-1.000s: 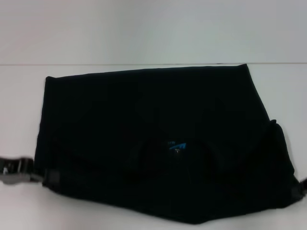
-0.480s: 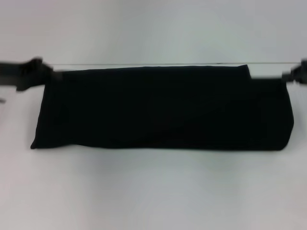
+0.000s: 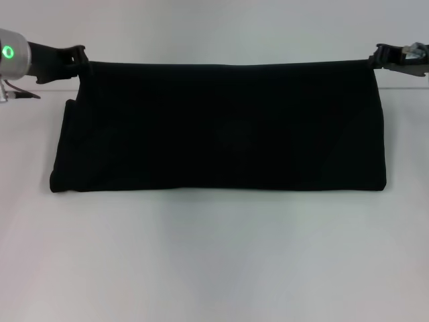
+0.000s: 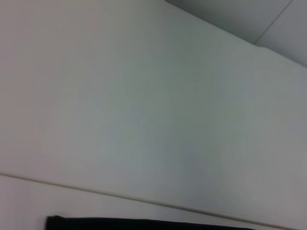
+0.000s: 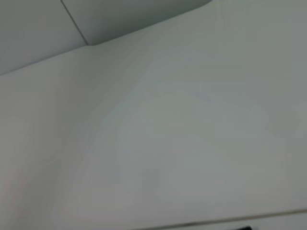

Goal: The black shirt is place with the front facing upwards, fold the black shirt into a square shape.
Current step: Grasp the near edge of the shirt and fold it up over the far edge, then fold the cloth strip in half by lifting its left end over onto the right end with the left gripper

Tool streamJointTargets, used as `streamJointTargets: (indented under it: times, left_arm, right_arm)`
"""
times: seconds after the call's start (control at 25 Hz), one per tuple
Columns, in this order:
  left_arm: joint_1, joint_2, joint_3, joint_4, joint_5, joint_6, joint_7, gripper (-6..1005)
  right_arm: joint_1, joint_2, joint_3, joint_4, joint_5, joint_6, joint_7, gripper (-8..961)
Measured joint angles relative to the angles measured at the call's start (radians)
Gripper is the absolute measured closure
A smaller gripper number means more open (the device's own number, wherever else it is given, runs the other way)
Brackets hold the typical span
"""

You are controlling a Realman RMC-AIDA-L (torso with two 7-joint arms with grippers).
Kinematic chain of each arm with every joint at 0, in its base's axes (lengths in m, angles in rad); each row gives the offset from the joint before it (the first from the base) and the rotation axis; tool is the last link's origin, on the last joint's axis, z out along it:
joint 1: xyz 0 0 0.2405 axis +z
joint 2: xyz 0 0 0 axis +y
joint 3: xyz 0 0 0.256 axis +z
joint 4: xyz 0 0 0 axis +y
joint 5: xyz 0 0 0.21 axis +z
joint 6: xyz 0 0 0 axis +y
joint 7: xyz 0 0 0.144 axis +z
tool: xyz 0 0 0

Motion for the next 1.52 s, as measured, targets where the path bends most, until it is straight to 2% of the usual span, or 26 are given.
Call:
streamJointTargets:
  times: [0.12, 0.28, 0.52, 0.76, 0.88, 1.16, 1.24, 1.32, 1.48, 1.52]
  left_arm:
    - [-0.006, -0.010, 0.007, -0.006, 0.030, -0.046, -0.003, 852]
    - [-0.005, -0.012, 0.007, -0.013, 0.036, -0.081, -0.004, 848]
    - [0.001, -0.023, 0.001, -0.012, 0.037, -0.098, -0.006, 842]
    - [-0.002, -0.027, 0.007, -0.009, 0.035, -0.115, 0.015, 836]
    - [-0.010, -0.027, 0.008, -0.010, 0.035, -0.136, 0.037, 833]
    - [-0.021, -0.025, -0.004, -0.028, 0.033, -0.199, -0.010, 826]
    - [-0.016, -0.024, -0.006, -0.017, 0.030, -0.193, -0.021, 824]
    - [-0.006, -0.026, -0.007, 0.003, 0.028, -0.180, -0.025, 752]
    - [0.044, -0.035, -0.018, 0.085, 0.001, -0.137, -0.027, 607]
    - [0.066, -0.039, -0.029, 0.115, -0.025, -0.116, -0.026, 535]
  right_arm:
    - [0.007, 0.010, -0.023, 0.014, -0.003, 0.056, 0.001, 950]
    - [0.013, 0.015, -0.027, 0.016, -0.003, 0.083, 0.002, 950]
    - [0.036, 0.030, -0.040, 0.022, -0.004, 0.104, -0.005, 937]
    - [0.051, 0.036, -0.077, 0.030, -0.005, 0.124, 0.000, 921]
    - [0.052, 0.025, -0.078, 0.037, -0.007, 0.131, -0.002, 913]
    - [0.058, -0.023, -0.081, 0.021, -0.011, 0.190, -0.053, 895]
    - [0.057, -0.037, -0.077, -0.012, -0.010, 0.153, -0.053, 764]
    - [0.044, -0.043, -0.068, -0.060, -0.007, 0.100, -0.044, 659]
    - [-0.019, -0.031, 0.000, -0.178, 0.033, -0.067, -0.036, 497]
    - [-0.043, -0.027, 0.019, -0.201, 0.058, -0.118, -0.041, 457]
